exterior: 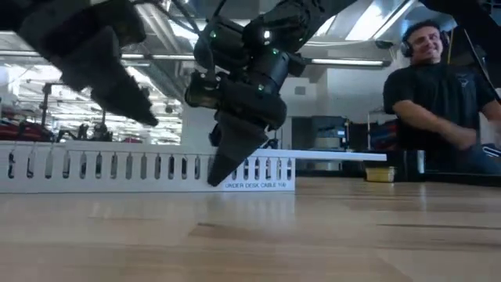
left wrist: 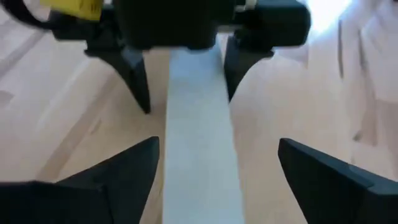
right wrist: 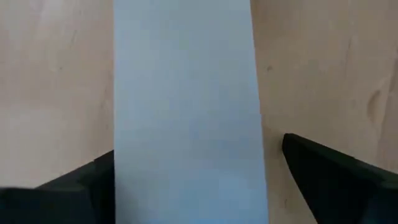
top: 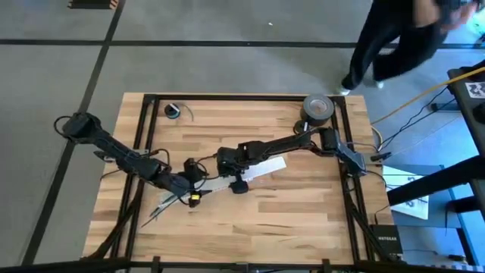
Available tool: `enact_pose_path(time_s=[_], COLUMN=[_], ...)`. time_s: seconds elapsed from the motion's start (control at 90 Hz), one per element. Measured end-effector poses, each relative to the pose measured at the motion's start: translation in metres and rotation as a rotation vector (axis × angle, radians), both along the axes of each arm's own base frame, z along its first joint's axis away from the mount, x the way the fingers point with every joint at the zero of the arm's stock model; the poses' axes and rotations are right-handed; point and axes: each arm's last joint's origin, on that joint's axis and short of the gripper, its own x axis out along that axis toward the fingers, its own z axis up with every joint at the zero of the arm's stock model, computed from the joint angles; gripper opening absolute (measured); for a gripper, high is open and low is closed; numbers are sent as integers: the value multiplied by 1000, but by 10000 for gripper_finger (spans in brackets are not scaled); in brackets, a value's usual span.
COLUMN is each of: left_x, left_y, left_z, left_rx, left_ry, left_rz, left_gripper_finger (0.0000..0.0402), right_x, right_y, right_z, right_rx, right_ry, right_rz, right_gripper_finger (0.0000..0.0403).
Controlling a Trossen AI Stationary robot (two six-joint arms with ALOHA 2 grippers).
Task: Ziptie cables
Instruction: Close the white cable duct
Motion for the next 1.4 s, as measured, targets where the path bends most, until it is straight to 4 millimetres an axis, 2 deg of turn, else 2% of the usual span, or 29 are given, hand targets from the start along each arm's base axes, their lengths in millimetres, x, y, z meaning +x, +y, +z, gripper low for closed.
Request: enact_pose_path(time_s=[0.244, 0.433, 0.556, 0.7, 0.8, 0.922, 1.033, 1.189, 1.4], left_x=[-7, -18, -24, -30, -34, -38, -38, -38, -38], left_y=[-9, -26, -36, -42, -41, -38, -35, -28, -28], left_z=[21, 23, 24, 23, 21, 17, 13, 7, 7], left_rx=[-100, -192, -237, -241, -198, -186, -182, -142, -144], left_ry=[201, 219, 211, 213, 223, 247, 260, 283, 282], left_rz=[72, 108, 112, 114, 135, 179, 209, 209, 209], left_gripper_finger=[315, 315, 315, 315, 315, 315, 315, 315, 315], right_x=[-11, -28, -40, -41, -28, -17, -16, -21, -35], right_y=[0, 0, 0, -1, 3, 5, 8, 10, 4], right_z=[-7, -4, -2, 1, 3, -1, -4, -3, -3], right_rx=[-14, -20, -35, -33, -12, 2, 22, 6, -6], right_ry=[64, 181, 186, 68, -103, -214, -210, -165, -37], right_rz=[25, 24, 16, -3, -12, -9, -1, 59, 58], right_gripper_finger=[353, 353, 353, 353, 353, 350, 312, 200, 198])
